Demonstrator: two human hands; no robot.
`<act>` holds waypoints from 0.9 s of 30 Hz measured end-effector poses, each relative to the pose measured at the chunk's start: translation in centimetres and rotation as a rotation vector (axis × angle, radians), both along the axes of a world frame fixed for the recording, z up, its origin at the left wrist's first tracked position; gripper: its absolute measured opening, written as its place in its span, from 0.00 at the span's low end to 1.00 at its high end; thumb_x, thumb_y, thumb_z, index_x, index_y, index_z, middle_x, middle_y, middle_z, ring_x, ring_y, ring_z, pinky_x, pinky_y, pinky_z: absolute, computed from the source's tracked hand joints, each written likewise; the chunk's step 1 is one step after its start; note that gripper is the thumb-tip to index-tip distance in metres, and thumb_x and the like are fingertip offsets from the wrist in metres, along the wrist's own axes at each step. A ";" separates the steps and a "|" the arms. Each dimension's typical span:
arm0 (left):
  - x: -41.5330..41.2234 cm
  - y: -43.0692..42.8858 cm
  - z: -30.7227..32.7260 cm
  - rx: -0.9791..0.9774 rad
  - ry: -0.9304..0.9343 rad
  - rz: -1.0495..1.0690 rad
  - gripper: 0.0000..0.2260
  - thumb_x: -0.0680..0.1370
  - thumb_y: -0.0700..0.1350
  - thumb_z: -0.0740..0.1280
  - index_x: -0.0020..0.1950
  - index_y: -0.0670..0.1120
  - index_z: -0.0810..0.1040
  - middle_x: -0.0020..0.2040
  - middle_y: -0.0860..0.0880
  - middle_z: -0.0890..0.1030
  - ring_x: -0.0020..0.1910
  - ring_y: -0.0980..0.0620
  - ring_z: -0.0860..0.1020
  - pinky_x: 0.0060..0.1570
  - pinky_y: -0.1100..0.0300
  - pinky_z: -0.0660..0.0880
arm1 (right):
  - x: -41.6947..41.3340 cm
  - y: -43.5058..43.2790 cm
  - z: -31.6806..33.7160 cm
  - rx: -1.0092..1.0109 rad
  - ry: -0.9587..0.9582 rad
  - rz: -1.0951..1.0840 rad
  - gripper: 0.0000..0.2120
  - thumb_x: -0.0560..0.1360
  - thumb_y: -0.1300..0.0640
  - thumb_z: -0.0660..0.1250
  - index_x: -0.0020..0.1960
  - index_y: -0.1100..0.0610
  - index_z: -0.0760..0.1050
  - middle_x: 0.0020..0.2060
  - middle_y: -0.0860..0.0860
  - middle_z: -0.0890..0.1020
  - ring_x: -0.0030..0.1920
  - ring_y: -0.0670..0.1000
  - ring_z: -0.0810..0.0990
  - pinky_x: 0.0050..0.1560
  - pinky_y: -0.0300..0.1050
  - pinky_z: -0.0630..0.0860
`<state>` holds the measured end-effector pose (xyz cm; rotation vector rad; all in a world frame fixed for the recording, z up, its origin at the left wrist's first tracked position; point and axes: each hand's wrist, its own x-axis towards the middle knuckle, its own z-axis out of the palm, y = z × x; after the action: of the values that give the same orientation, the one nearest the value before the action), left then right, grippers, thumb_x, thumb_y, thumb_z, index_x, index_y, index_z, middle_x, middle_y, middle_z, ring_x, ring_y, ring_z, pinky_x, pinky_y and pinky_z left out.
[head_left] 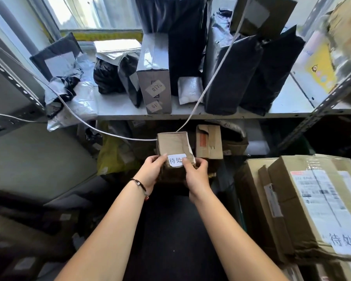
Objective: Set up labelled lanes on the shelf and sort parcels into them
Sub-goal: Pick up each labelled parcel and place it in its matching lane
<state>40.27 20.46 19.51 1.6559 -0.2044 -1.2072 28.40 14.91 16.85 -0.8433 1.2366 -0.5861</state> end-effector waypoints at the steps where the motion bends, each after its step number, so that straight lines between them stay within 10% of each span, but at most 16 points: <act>1: -0.1 0.5 0.1 -0.010 0.018 0.001 0.20 0.80 0.53 0.68 0.68 0.45 0.72 0.54 0.48 0.83 0.43 0.56 0.82 0.34 0.63 0.77 | -0.4 0.3 0.4 0.036 -0.031 -0.032 0.18 0.74 0.45 0.72 0.58 0.43 0.67 0.58 0.52 0.79 0.56 0.51 0.81 0.54 0.52 0.81; 10: -2.1 4.7 3.1 -0.104 0.111 -0.137 0.16 0.79 0.53 0.67 0.64 0.48 0.79 0.58 0.49 0.83 0.53 0.52 0.78 0.53 0.54 0.74 | -4.7 5.0 3.9 0.148 -0.146 -0.167 0.26 0.72 0.52 0.77 0.68 0.52 0.73 0.59 0.53 0.83 0.57 0.53 0.82 0.46 0.50 0.81; 18: -3.4 9.1 5.2 -0.278 0.143 -0.244 0.41 0.61 0.54 0.75 0.74 0.54 0.67 0.63 0.48 0.81 0.47 0.52 0.81 0.47 0.54 0.78 | -9.5 10.5 8.7 -0.050 -0.197 -0.117 0.23 0.74 0.56 0.76 0.66 0.52 0.73 0.58 0.53 0.84 0.57 0.51 0.83 0.40 0.41 0.81; 27: -9.6 12.2 6.7 -0.451 0.228 -0.441 0.37 0.62 0.53 0.74 0.71 0.52 0.72 0.57 0.50 0.82 0.44 0.54 0.82 0.42 0.57 0.80 | -17.3 14.4 11.4 -0.209 -0.093 -0.116 0.23 0.72 0.45 0.75 0.64 0.49 0.73 0.59 0.51 0.83 0.56 0.48 0.83 0.53 0.47 0.78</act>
<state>30.65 32.62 26.16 1.0985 -0.6727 -1.5318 11.12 29.34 28.29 -0.9120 1.1572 -0.8504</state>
